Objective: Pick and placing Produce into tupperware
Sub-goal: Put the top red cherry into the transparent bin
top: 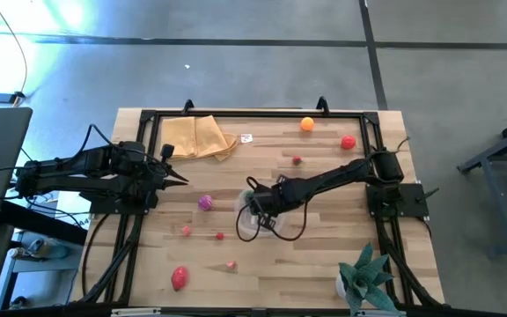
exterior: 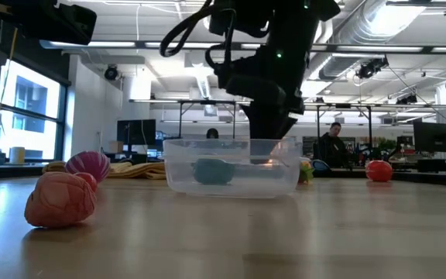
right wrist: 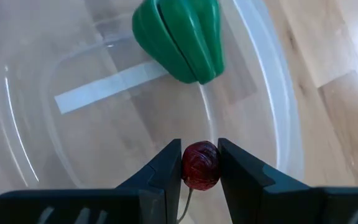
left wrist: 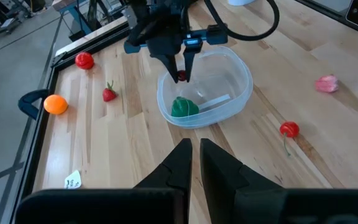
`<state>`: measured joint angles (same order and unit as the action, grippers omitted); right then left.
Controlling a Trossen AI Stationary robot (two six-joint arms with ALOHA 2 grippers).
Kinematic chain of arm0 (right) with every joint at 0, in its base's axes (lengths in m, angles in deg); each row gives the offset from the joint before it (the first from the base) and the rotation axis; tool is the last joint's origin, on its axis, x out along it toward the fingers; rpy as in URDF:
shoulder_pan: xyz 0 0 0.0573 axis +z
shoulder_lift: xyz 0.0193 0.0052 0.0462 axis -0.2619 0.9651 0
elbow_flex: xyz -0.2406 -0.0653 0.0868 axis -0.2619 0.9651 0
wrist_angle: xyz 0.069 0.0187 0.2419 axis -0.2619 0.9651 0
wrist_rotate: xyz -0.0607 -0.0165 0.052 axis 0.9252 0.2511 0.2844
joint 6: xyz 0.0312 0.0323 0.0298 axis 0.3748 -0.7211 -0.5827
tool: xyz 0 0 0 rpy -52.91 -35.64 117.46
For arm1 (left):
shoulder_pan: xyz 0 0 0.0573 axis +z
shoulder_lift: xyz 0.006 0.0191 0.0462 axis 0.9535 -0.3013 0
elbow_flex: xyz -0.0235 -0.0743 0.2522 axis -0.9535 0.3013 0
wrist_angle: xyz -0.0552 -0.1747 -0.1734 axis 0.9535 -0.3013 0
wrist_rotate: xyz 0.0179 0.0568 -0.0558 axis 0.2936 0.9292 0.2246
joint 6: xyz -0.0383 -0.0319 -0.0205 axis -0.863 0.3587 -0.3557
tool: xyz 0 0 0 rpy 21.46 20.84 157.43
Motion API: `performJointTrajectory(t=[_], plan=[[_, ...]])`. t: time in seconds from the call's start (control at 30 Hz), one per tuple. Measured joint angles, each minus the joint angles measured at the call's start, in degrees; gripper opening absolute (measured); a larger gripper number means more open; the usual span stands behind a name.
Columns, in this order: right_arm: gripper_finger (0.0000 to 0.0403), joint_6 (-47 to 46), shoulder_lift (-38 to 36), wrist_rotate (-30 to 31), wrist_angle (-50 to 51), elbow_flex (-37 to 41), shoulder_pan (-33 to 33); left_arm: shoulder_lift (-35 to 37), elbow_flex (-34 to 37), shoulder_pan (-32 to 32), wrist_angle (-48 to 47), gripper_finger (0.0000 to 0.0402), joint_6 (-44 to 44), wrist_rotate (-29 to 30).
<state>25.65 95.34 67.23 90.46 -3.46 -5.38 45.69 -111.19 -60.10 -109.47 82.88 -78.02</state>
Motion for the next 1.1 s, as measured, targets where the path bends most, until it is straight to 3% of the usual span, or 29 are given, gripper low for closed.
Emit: performJointTrajectory(t=[0.83, 1.1], plan=[[0.009, 0.89, 0.87, -1.88, -5.79, 2.72, -0.1, 0.02, 0.0, 0.0, 0.01, 0.0024, 0.01, 0.02], [0.0121, 0.88, 0.92, -1.29, -5.87, 2.72, -0.44, 0.02, 0.0, 0.0, 0.0, 0.0024, 0.01, 0.02]])
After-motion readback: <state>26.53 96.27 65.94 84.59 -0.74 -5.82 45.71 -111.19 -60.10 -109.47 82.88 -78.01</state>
